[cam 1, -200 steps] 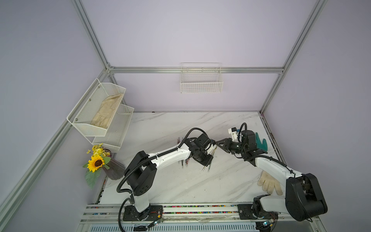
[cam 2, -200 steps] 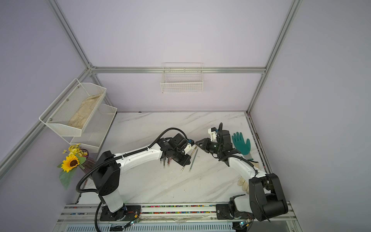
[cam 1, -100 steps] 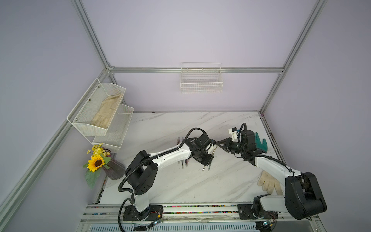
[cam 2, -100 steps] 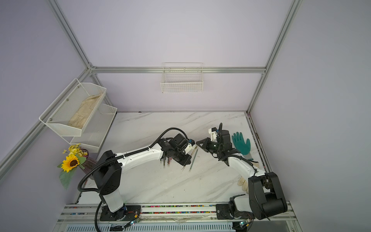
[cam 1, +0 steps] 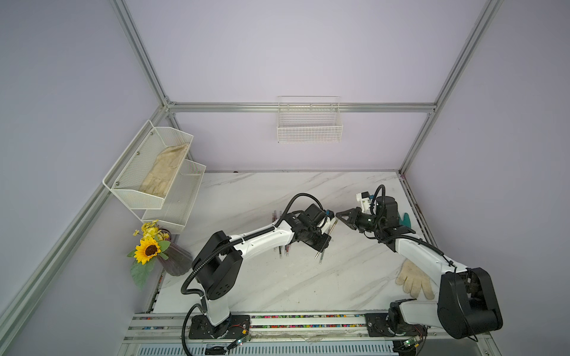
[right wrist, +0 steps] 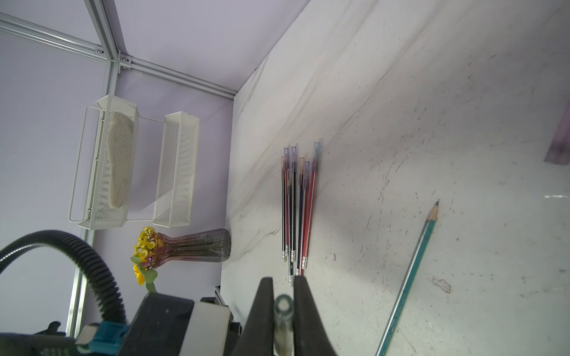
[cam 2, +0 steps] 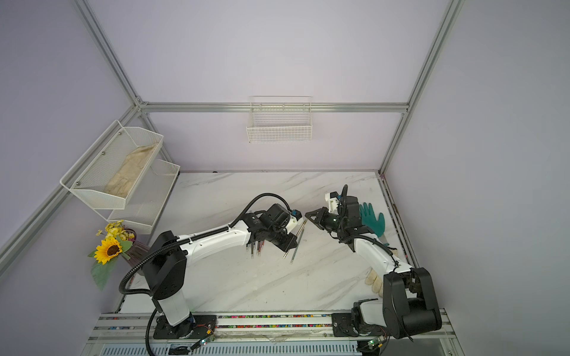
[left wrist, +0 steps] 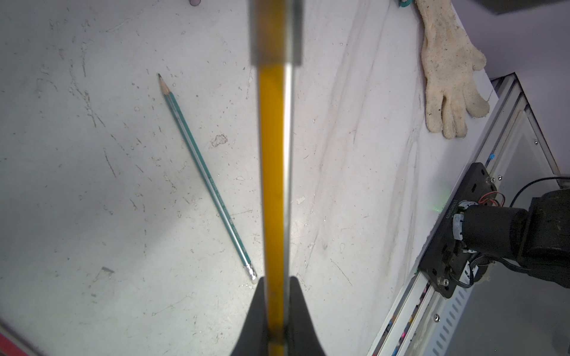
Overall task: Remove the protective cover of the pencils
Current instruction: Remove the protective sleeve from the pencil.
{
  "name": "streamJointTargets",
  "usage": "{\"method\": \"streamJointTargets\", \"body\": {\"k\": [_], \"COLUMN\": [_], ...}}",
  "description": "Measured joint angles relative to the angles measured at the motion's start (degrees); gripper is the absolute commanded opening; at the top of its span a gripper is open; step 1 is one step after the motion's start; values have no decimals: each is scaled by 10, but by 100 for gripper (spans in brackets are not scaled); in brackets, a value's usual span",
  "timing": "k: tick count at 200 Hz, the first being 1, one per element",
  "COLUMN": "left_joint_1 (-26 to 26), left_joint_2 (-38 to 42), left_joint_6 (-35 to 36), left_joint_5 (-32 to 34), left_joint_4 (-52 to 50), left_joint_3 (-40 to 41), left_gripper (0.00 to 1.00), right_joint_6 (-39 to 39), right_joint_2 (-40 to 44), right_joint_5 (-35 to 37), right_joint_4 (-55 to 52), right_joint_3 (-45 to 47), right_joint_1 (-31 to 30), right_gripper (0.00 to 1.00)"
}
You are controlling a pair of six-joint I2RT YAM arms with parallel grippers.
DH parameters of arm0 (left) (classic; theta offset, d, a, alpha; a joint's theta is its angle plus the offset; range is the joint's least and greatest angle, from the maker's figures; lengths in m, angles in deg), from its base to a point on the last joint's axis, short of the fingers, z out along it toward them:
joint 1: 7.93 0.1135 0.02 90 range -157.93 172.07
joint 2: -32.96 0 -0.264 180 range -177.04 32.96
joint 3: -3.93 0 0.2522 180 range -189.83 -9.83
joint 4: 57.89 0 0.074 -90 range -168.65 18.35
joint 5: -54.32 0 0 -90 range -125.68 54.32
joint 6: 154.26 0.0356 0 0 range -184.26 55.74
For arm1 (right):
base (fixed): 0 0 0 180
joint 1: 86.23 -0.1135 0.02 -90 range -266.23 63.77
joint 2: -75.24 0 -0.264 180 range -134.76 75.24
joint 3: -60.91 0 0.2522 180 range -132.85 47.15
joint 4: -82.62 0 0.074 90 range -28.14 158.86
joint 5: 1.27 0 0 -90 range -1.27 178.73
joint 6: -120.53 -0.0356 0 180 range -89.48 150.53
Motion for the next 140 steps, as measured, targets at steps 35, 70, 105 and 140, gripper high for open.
{"method": "streamJointTargets", "body": {"k": [35, 70, 105, 140], "left_joint_1": [-1, -2, -5, -5], "left_joint_2": [1, 4, 7, 7], "left_joint_6": [-3, -4, -4, -8], "left_joint_5": [1, 2, 0, 0], "left_joint_4": [4, 10, -20, -31], "left_joint_3": [5, 11, 21, 21], "left_gripper": [0, 0, 0, 0], "right_joint_6": [18, 64, 111, 119], "right_joint_2": [-10, -5, 10, 12], "right_joint_5": [-19, -27, -30, -35], "right_joint_4": [4, 12, 57, 100], "right_joint_3": [-1, -1, -1, -1], "right_joint_1": [4, 9, 26, 26], "right_gripper": [0, 2, 3, 3]}}
